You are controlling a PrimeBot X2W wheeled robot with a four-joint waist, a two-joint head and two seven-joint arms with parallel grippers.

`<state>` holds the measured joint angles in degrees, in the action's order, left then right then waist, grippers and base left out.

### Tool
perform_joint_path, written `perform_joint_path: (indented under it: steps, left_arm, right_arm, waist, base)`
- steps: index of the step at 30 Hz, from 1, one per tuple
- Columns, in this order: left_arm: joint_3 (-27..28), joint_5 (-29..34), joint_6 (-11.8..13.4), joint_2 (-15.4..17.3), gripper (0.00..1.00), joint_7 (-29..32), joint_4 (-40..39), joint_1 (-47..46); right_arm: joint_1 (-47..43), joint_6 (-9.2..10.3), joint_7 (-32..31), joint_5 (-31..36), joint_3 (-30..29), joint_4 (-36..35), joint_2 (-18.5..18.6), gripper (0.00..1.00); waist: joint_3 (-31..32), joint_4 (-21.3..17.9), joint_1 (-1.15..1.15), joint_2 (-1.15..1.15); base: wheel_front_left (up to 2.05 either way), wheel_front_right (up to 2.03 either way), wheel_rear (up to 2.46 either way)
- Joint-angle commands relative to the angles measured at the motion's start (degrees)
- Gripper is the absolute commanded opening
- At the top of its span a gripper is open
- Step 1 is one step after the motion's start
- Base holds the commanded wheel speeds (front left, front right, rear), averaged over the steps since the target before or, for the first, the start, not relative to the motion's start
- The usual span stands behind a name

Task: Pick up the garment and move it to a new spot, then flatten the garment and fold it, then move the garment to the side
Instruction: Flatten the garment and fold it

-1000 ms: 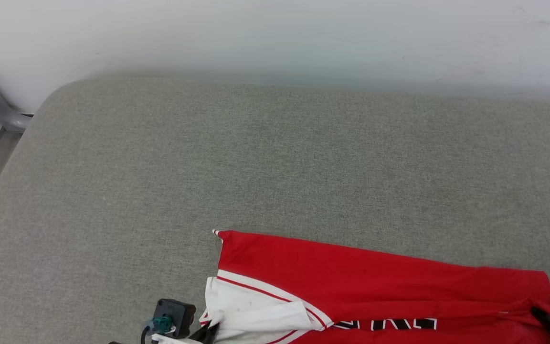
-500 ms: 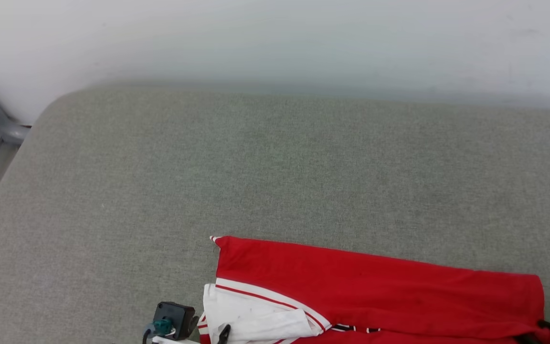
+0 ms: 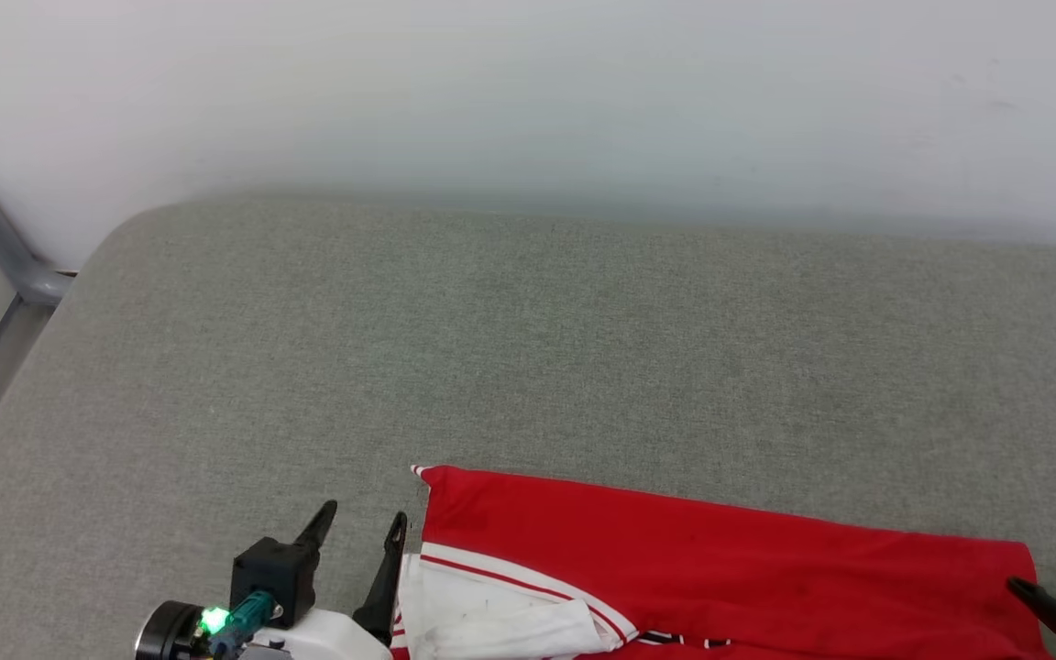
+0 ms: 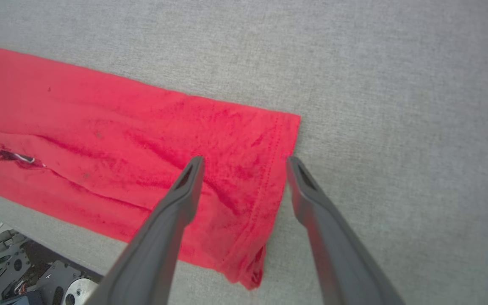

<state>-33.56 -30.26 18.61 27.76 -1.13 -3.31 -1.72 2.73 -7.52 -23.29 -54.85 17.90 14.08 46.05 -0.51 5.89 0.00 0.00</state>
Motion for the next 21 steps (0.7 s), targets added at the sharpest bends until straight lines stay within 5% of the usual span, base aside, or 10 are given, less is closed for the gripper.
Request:
perform_joint_path:
  steps: [1,10,21]
  left_arm:
    - [0.2,1.1,0.6,-0.3,1.00,-1.5,-0.1,-1.0]
    - [1.1,7.2,3.9,-1.2,1.00,-11.2,1.5,-2.3]
    - [3.7,9.0,5.2,-1.1,1.00,-13.8,3.0,-1.1]
  right_arm:
    - [-0.9,0.07,-0.8,0.7,-1.4,0.6,-1.0,1.00]
    - [-1.4,0.06,-9.0,7.7,-12.5,7.1,-9.3,1.00]
    - [-2.9,0.05,-14.7,14.8,-19.1,10.9,-17.7,1.00]
  waist:
    - [-0.4,0.4,0.00,0.00]
    - [-2.9,2.2,0.00,0.00]
    - [-4.9,3.7,0.00,0.00]
  base:
    - [0.00,0.00,0.00]
    - [0.00,0.00,0.00]
    - [0.00,0.00,0.00]
